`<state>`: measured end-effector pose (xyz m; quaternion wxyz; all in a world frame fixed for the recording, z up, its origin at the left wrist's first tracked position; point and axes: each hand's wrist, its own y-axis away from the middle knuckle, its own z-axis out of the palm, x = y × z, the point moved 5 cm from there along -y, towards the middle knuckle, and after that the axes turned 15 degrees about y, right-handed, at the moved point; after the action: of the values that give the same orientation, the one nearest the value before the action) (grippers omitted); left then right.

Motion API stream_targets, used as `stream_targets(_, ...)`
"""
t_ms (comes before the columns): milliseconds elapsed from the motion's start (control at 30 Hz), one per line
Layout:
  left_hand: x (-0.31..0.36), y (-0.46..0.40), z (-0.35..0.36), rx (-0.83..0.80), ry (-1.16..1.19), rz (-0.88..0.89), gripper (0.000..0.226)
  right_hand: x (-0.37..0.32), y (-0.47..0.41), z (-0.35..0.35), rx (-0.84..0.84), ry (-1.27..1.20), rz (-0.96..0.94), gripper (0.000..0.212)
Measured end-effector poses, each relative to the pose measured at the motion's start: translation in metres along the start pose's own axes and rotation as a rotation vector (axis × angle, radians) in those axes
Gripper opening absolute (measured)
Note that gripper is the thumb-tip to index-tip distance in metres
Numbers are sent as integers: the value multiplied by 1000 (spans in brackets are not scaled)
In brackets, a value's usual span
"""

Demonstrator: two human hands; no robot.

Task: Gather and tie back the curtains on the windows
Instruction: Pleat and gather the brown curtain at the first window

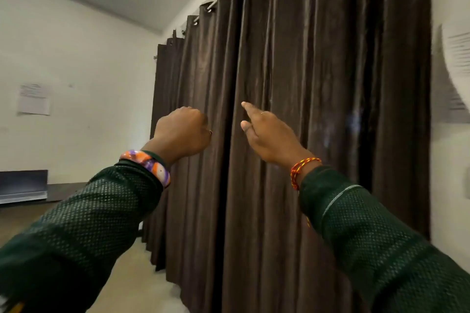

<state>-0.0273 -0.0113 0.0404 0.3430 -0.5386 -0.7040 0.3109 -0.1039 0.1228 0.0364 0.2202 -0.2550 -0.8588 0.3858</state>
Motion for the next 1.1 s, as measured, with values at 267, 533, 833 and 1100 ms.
stream_targets(267,-62,-95,71,55,-79,0,26,24,-105,118,-45,6,-65,50)
stream_targets(533,-152,-150,156,16,-133,-78,26,28,-179,240,-52,-11,-154,50)
stream_targets(833,-276,-246,249,73,-185,-90,27,17,-304,386,-3,-21,-205,51)
stream_targets(1100,-375,-334,331,30,-149,-68,28,22,-409,483,-3,30,-198,53)
